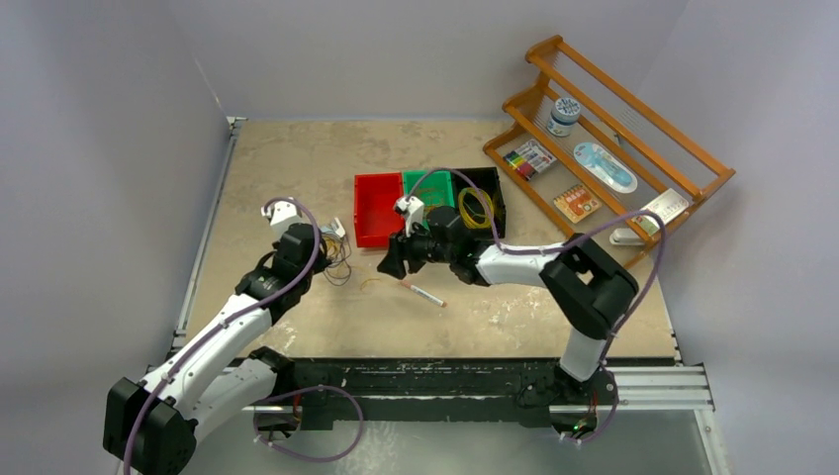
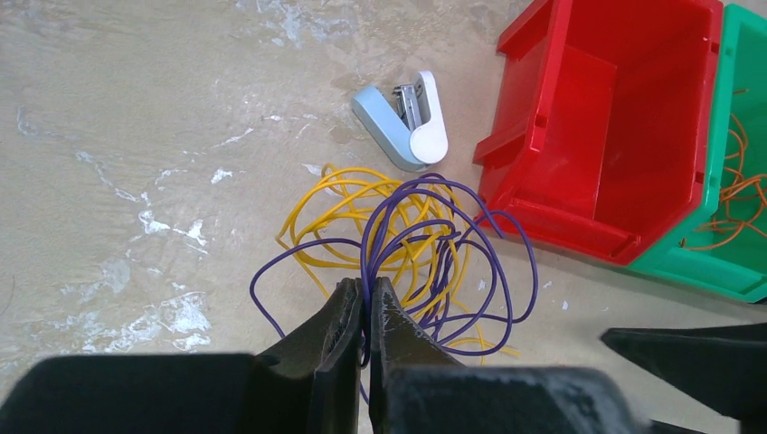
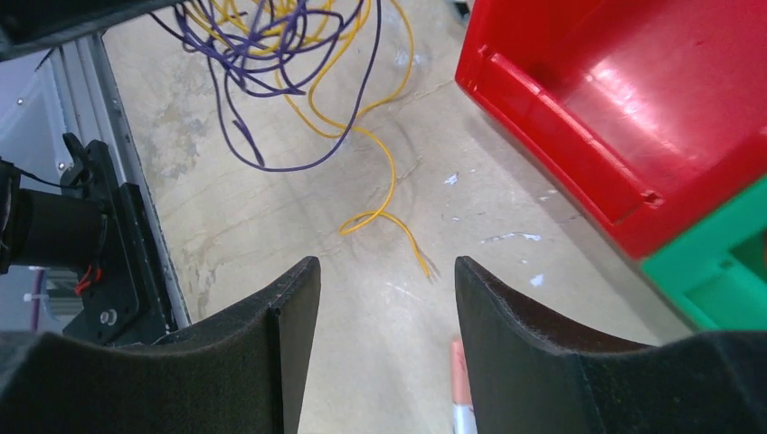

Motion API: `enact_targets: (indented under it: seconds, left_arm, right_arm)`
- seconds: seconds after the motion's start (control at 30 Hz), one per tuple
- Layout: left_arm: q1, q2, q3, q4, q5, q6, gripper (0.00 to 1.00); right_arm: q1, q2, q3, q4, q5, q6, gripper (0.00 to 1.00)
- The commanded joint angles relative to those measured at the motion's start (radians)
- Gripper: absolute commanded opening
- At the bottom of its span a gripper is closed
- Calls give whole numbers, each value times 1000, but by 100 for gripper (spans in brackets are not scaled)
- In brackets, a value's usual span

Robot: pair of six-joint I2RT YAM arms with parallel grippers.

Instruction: Untangle the cables

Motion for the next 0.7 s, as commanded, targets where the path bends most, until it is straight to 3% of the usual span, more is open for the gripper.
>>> enact_targets:
  seconds: [0.0, 0.2, 0.67]
  left_arm:
    - [6, -17, 46, 15, -28, -2, 0]
    - [6, -17, 41, 22, -26, -2, 0]
    - [5, -20, 29, 36, -21, -8, 0]
  right_arm:
    - [15, 70, 69, 65, -36, 109, 59]
    - [22, 172, 137, 137, -58, 254, 58]
    - [70, 272, 181, 124, -11, 296, 56]
